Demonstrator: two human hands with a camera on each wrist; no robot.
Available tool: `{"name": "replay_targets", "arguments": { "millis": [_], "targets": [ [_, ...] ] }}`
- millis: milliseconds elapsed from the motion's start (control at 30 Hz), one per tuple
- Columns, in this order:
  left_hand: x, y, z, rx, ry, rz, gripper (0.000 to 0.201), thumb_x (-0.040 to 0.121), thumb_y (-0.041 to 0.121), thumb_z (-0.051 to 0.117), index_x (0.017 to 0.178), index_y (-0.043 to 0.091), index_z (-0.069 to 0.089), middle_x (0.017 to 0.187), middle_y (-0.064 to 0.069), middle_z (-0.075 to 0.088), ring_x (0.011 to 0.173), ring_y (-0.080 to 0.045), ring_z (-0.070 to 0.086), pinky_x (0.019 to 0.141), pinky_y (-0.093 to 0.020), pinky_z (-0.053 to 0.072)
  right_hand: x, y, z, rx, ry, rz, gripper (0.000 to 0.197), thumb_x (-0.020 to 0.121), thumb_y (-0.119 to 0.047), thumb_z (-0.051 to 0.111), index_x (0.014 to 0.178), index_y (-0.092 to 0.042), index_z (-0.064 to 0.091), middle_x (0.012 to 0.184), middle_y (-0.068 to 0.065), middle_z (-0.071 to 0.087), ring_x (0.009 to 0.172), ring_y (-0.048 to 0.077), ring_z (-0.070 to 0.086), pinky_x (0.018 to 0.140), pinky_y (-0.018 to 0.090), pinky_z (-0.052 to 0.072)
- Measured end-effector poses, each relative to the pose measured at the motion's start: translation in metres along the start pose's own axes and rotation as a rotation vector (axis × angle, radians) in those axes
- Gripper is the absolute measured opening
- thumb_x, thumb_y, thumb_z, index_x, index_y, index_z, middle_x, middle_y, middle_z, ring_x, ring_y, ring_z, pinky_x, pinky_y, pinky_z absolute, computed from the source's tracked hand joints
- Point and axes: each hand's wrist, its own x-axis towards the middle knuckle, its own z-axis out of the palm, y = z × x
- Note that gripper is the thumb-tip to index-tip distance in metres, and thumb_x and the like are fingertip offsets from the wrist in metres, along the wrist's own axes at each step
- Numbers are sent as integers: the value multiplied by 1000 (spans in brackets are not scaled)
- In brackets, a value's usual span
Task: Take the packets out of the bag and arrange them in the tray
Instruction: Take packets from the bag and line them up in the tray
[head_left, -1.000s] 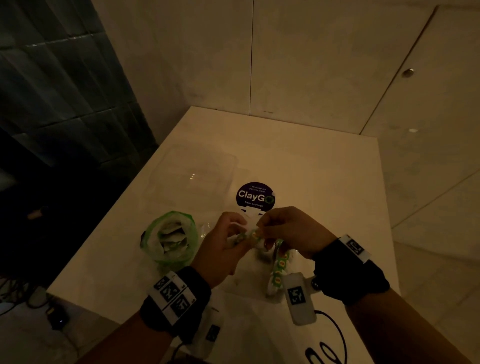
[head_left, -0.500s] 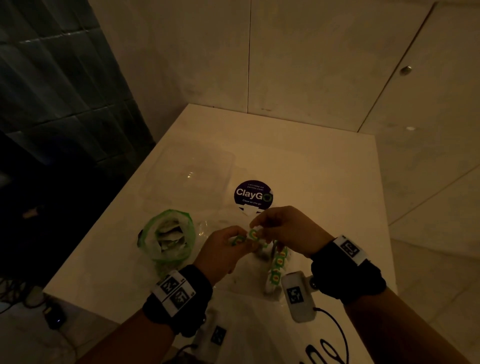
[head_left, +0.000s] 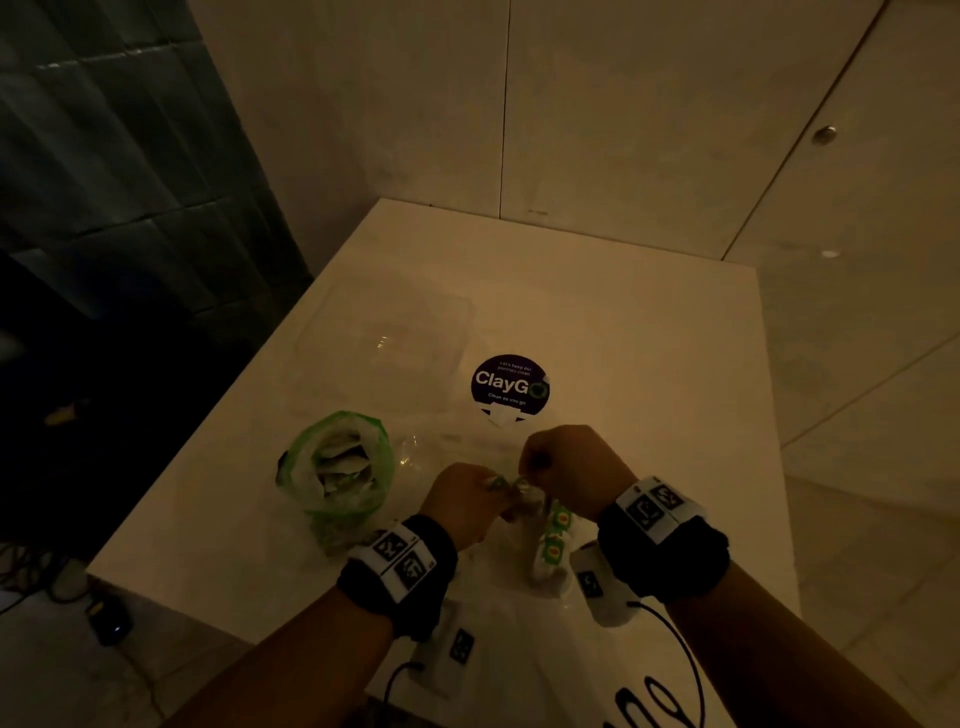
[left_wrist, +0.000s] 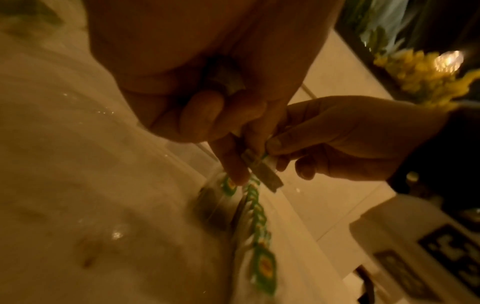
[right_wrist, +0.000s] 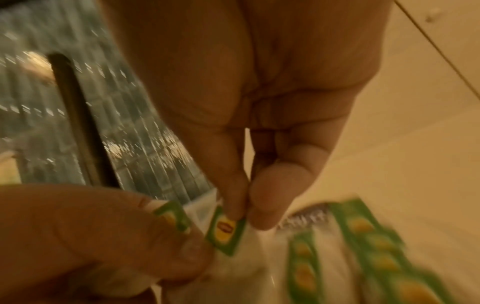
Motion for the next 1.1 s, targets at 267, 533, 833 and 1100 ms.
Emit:
{"name": "replay_targets", "arguments": {
  "millis": [267, 533, 833, 1100],
  "targets": [
    [19, -17, 15, 338, -82, -130, 30, 86, 18, 59, 57, 9, 59, 53, 0, 48, 58, -15, 48, 63, -27, 35, 18, 11, 22, -150, -135, 110, 21, 87, -8, 50, 98, -13, 67, 107, 7, 65, 100, 23, 58, 83, 26, 43],
    [18, -19, 9, 356, -38, -108, 20, 88, 15, 56, 93, 2, 69, 99, -20, 68, 92, -30, 63, 74, -30, 44, 25, 12, 29, -236, -96, 58, 15, 86, -8, 50, 97, -11, 60, 106, 8, 62, 100, 25, 56, 77, 27, 40],
    [-5, -6, -3, -267, 123, -108, 18, 91, 11, 49, 75, 11, 40, 58, -8, 37, 46, -17, 34, 45, -25, 28, -9, 21, -14, 403, 146, 119, 4, 85, -15, 65, 88, -12, 65, 78, 0, 65, 66, 11, 58, 62, 22, 45],
    [-19, -3, 1, -275, 0, 66, 15, 89, 11, 60, 77, 12, 50, 68, -8, 58, 55, -18, 59, 53, -29, 49, -23, 7, 6, 574, -130, 43, 17, 85, -26, 69, 97, -14, 67, 71, 1, 68, 60, 14, 61, 54, 25, 50]
  ]
}}
